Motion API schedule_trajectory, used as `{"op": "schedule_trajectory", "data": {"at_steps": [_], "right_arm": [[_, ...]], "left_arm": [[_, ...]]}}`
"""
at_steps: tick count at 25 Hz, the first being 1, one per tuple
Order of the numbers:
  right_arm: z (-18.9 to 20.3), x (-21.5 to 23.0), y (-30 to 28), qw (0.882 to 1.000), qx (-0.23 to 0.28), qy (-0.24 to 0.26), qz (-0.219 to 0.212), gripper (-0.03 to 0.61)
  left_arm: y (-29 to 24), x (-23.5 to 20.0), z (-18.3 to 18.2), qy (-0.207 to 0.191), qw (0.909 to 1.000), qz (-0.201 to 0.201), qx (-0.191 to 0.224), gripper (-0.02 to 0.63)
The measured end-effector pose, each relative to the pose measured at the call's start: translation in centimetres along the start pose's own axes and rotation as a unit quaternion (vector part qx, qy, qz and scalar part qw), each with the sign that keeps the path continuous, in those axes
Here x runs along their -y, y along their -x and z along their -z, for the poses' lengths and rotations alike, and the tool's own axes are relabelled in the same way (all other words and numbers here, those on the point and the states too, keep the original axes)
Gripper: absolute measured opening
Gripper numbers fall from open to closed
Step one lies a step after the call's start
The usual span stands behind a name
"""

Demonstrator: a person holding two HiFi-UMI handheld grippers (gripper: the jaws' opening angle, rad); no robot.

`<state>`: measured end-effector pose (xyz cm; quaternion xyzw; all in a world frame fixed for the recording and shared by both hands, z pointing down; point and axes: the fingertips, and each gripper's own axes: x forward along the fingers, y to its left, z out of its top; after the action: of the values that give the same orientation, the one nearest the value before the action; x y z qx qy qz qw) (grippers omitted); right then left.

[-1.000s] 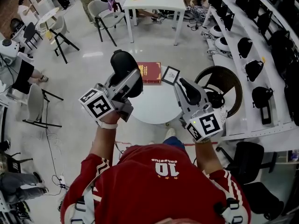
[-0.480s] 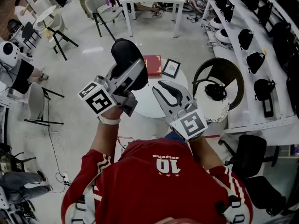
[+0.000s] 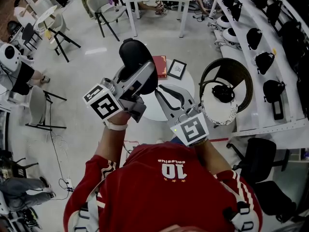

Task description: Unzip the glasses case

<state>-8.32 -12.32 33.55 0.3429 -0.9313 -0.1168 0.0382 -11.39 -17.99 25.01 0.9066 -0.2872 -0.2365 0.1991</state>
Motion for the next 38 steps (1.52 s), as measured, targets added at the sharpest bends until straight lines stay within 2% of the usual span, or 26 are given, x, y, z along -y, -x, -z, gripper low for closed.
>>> {"op": "schedule_trajectory", "data": {"at_steps": [7, 11, 14, 23, 38], "right_arm": [[0.4, 0.1, 0.1, 1.0, -0.008, 0.022, 0.009, 0.02], [0.5, -0.1, 0.2, 1.0, -0.01, 0.028, 0.001, 0.017], [0.8, -0.2, 0.3, 1.0, -0.014, 0.027, -0.004, 0.017], [1.4, -0.1, 0.9, 0.998, -0.035, 0.051, -0.008, 0.017], [0.8, 3.8, 1.7, 0.997, -0.032, 0.066, 0.022, 0.017]], "left_arm": [[0.0, 0.1, 0.4, 0.014, 0.9997, 0.019, 0.0, 0.275], [-0.1, 0.2, 0.5, 0.014, 0.9989, 0.043, 0.011, 0.291], [-0.2, 0.3, 0.8, 0.019, 0.9988, 0.043, 0.008, 0.288], [-0.7, 0.4, 2.2, 0.009, 0.9983, 0.03, -0.048, 0.264], [-1.5, 1.3, 6.6, -0.001, 0.9863, 0.071, -0.149, 0.264]]}}
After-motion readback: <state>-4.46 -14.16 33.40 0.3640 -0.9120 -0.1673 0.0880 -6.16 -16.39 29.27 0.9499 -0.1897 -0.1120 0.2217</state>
